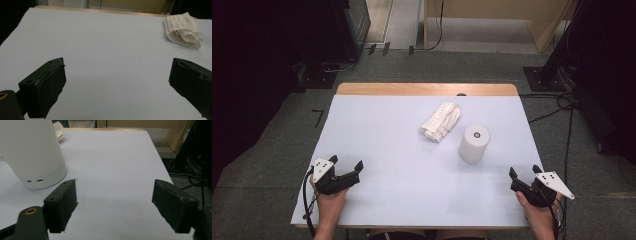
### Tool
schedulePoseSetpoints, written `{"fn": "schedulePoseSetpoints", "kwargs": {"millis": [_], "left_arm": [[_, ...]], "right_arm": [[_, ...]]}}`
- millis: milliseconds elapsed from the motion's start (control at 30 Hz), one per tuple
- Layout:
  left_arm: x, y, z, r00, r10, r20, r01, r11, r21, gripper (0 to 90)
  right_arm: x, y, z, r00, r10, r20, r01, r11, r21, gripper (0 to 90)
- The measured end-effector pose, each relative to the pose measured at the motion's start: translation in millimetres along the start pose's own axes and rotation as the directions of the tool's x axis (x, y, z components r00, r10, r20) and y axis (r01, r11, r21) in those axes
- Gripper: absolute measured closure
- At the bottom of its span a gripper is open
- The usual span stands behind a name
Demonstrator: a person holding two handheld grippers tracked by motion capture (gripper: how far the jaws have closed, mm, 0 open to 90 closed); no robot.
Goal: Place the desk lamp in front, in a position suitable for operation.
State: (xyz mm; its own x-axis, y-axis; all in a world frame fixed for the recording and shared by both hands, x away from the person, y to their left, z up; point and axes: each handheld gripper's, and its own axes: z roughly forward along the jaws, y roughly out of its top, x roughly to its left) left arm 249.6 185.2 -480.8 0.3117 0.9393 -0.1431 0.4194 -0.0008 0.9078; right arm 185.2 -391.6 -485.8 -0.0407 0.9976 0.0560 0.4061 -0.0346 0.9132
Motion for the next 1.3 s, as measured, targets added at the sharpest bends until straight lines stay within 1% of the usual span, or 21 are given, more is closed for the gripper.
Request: {"fn": "schedulePoseSetpoints", "kwargs": {"millis": [167, 300, 367, 500, 533, 567, 600, 633, 667, 700, 733, 767, 800, 833, 867, 900, 933, 967, 1000, 1200, 1300], "left_arm": [[-2.8, -0.1, 1.6, 0.9999, 0.009, -0.010, -0.009, 1.0000, 0.000, 1.4], [-0.3, 0.1, 1.8, 0.9999, -0.008, -0.006, 0.008, 0.9999, 0.007, 1.5], [0.9, -0.1, 1.5, 0.9997, -0.023, 0.002, 0.023, 0.9997, 0.007, 1.5], [0.0, -0.2, 2.2, 0.9999, -0.014, 0.002, 0.014, 0.9998, 0.011, 1.6], [-0.3, -0.2, 2.3, 0.9999, -0.011, 0.000, 0.011, 0.9999, 0.013, 1.6], [-0.3, -0.2, 2.3, 0.9999, -0.011, 0.000, 0.011, 0.9999, 0.013, 1.6], [-0.2, -0.2, 2.3, 0.9999, -0.011, 0.001, 0.011, 0.9998, 0.014, 1.6], [0.0, -0.3, 2.3, 0.9999, -0.012, 0.003, 0.012, 0.9998, 0.013, 1.6], [0.4, -0.5, 2.2, 0.9999, -0.014, 0.005, 0.014, 0.9998, 0.014, 1.6], [0.4, -0.5, 2.2, 0.9999, -0.014, 0.005, 0.014, 0.9998, 0.014, 1.6], [1.2, -0.4, 2.1, 0.9998, -0.019, 0.007, 0.019, 0.9997, 0.015, 1.6], [1.2, -0.4, 2.1, 0.9998, -0.019, 0.007, 0.019, 0.9997, 0.015, 1.6], [1.5, -0.3, 2.2, 0.9997, -0.022, 0.008, 0.021, 0.9997, 0.014, 1.6], [1.5, -0.2, 2.3, 0.9997, -0.023, 0.007, 0.022, 0.9997, 0.014, 1.6], [1.2, -0.2, 2.5, 0.9998, -0.018, 0.009, 0.018, 0.9997, 0.014, 1.6], [1.2, -0.2, 2.5, 0.9998, -0.018, 0.009, 0.018, 0.9997, 0.014, 1.6], [1.0, 0.0, 2.8, 0.9998, -0.016, 0.008, 0.015, 0.9997, 0.017, 1.6], [1.0, 0.0, 2.8, 0.9998, -0.016, 0.008, 0.015, 0.9997, 0.017, 1.6], [1.0, 0.1, 3.0, 0.9998, -0.016, 0.008, 0.016, 0.9997, 0.018, 1.6], [3.5, 0.2, 2.5, 0.9994, -0.030, 0.019, 0.030, 0.9994, 0.020, 1.6], [3.3, 0.2, 2.6, 0.9994, -0.028, 0.021, 0.028, 0.9994, 0.021, 1.6]], "right_arm": [[3.5, -0.1, -3.5, 0.9999, -0.001, 0.010, 0.001, 1.000, -0.013, 23.6], [6.7, 4.8, -5.3, 1.0000, -0.005, 0.002, 0.005, 0.999, -0.035, 25.3], [12.2, 13.4, -5.0, 0.9996, -0.029, 0.005, 0.029, 0.998, -0.051, 25.8], [21.2, 22.3, -4.8, 0.9990, -0.044, -0.003, 0.043, 0.996, -0.079, 25.5], [27.8, 28.7, -3.8, 0.9981, -0.048, -0.038, 0.044, 0.996, -0.083, 24.5], [27.8, 28.7, -3.8, 0.9981, -0.048, -0.038, 0.044, 0.996, -0.083, 24.5], [35.2, 34.6, -2.1, 0.9956, -0.057, -0.074, 0.051, 0.995, -0.082, 22.9], [35.2, 34.6, -2.1, 0.9956, -0.057, -0.074, 0.051, 0.995, -0.082, 22.9], [42.3, 39.5, 1.1, 0.9933, -0.068, -0.093, 0.061, 0.995, -0.082, 20.6], [42.3, 39.5, 1.1, 0.9933, -0.068, -0.093, 0.061, 0.995, -0.082, 20.6], [48.6, 42.7, 5.9, 0.9907, -0.068, -0.118, 0.059, 0.995, -0.074, 18.0], [48.6, 42.7, 5.9, 0.9907, -0.068, -0.118, 0.059, 0.995, -0.074, 18.0], [54.8, 45.6, 12.7, 0.9877, -0.053, -0.147, 0.046, 0.998, -0.045, 13.2], [54.8, 45.6, 12.7, 0.9877, -0.053, -0.147, 0.046, 0.998, -0.045, 13.2], [62.0, 48.4, 19.7, 0.9831, -0.042, -0.178, 0.040, 0.999, -0.019, 12.4], [62.0, 48.4, 19.7, 0.9831, -0.042, -0.178, 0.040, 0.999, -0.019, 12.4], [69.9, 49.9, 25.9, 0.9822, -0.065, -0.176, 0.063, 0.998, -0.017, 10.8], [69.9, 49.9, 25.9, 0.9822, -0.065, -0.176, 0.063, 0.998, -0.017, 10.8], [75.1, 52.2, 33.1, 0.9782, -0.070, -0.195, 0.072, 0.997, 0.003, 9.2], [85.2, 59.0, 50.6, 0.9823, -0.061, -0.177, 0.064, 0.998, 0.014, 9.0], [91.4, 62.5, 57.4, 0.9792, -0.073, -0.189, 0.077, 0.997, 0.012, 7.3]]}}
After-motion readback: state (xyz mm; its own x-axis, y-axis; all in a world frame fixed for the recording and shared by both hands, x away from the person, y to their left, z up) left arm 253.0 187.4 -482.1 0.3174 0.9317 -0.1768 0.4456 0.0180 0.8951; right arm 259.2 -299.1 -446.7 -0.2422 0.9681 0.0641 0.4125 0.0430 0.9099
